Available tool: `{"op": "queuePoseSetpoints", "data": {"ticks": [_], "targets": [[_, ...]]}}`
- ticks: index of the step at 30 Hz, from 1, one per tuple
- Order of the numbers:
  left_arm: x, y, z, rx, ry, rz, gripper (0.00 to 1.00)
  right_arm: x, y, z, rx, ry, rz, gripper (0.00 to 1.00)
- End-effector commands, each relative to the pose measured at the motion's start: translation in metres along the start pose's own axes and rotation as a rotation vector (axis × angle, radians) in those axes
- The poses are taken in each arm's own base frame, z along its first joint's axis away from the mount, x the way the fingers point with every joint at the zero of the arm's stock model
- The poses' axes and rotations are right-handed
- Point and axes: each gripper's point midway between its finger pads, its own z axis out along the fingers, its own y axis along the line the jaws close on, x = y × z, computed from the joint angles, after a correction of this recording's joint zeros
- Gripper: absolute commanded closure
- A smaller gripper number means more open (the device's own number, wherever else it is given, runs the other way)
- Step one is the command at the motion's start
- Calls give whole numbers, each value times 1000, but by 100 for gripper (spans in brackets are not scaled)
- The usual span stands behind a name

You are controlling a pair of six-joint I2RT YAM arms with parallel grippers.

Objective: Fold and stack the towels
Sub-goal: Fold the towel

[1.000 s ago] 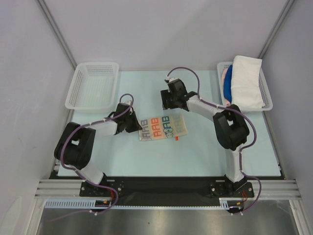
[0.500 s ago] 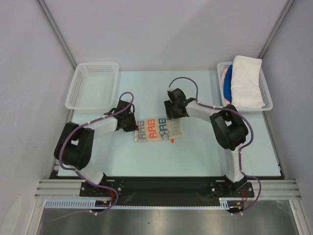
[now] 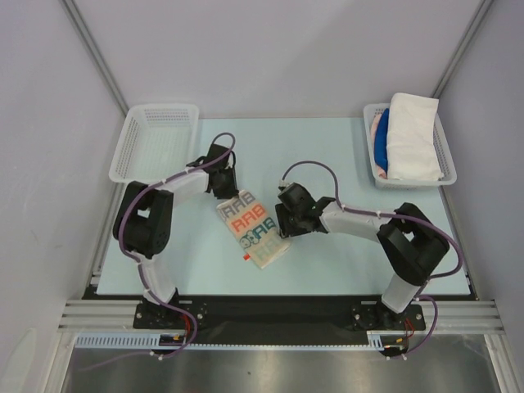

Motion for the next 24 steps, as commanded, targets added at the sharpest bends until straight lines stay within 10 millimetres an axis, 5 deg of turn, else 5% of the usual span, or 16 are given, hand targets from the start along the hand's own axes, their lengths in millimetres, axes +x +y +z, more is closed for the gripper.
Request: {"op": "queuePoseSetpoints", "data": {"ticks": [1, 6, 8, 11, 19, 24], "targets": [[-14, -18, -1, 40, -4, 58, 67, 8, 34, -22, -101, -30, 26, 49], [-21, -21, -4, 20, -3, 89, 57, 14, 47, -31, -162, -39, 37, 48], [-31, -21, -12, 6, -30, 93, 46, 10, 49, -34, -188, -42, 30, 48], [-43, -24, -28, -1, -73, 75, 42, 10, 59, -32, -243, -21, 29, 47], [-40, -21, -49, -35, -97, 7, 38, 37, 121, -34, -434, 52, -6, 48], [-29, -15, -62, -32, -116, -17, 36, 32, 108, -37, -409, 34, 10, 47]]}}
